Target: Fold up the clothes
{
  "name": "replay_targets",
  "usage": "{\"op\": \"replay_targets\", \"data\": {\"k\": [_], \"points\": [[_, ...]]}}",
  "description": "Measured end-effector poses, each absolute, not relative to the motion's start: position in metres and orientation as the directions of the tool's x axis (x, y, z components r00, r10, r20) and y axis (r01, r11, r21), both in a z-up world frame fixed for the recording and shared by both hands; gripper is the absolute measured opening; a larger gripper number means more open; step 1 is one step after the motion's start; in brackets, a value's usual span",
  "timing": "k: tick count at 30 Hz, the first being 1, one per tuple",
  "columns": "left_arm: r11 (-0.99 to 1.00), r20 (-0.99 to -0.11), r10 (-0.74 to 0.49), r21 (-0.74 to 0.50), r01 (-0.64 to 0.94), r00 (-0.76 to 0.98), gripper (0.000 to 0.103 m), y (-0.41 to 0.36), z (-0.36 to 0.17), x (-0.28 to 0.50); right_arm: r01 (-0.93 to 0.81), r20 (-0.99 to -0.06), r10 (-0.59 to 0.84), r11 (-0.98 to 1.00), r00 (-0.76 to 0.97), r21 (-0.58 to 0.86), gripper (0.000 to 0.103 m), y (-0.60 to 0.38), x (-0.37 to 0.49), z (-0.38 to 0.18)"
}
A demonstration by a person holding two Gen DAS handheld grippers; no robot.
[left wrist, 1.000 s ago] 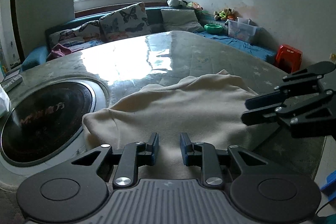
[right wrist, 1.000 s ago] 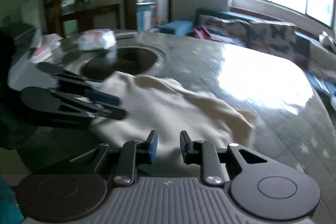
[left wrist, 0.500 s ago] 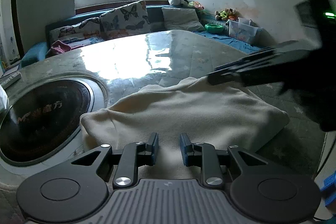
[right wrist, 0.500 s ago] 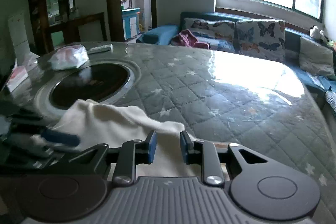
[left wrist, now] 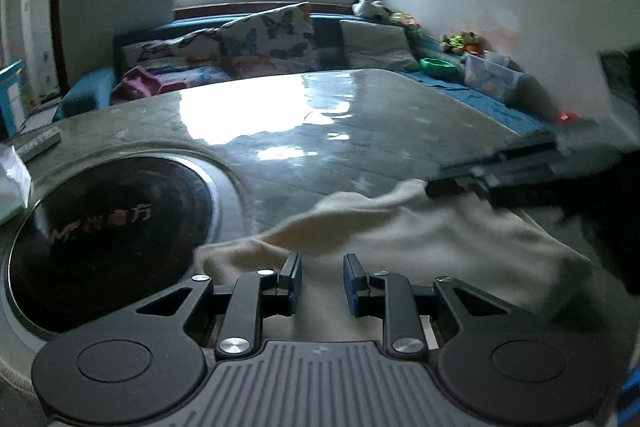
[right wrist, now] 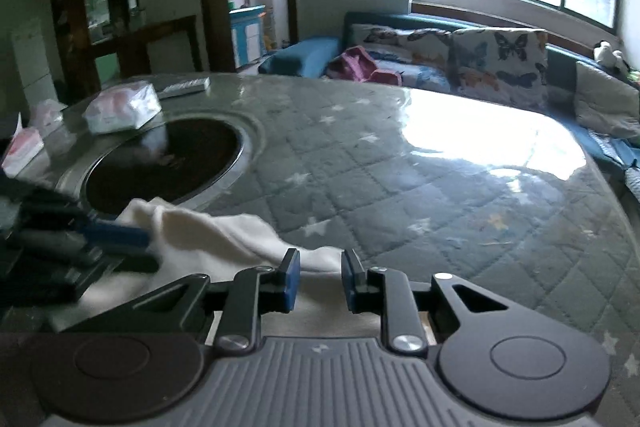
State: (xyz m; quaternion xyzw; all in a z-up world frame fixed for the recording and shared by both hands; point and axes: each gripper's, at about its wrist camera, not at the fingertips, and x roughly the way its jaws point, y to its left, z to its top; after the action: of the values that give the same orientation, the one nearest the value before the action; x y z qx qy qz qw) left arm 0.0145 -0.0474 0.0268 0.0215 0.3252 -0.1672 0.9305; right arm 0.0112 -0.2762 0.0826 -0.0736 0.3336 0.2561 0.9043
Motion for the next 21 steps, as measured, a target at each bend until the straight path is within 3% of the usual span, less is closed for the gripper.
{"op": "replay_targets", "data": {"k": [21], "points": [[0.951, -0.620, -0.270, -0.051, 0.306, 0.737, 0.025, -0.063, 0.027, 0.039, -0.621, -0.635, 0.488, 0.784, 0.598, 0.018, 0.023, -0.252, -0.049, 0.093]]}}
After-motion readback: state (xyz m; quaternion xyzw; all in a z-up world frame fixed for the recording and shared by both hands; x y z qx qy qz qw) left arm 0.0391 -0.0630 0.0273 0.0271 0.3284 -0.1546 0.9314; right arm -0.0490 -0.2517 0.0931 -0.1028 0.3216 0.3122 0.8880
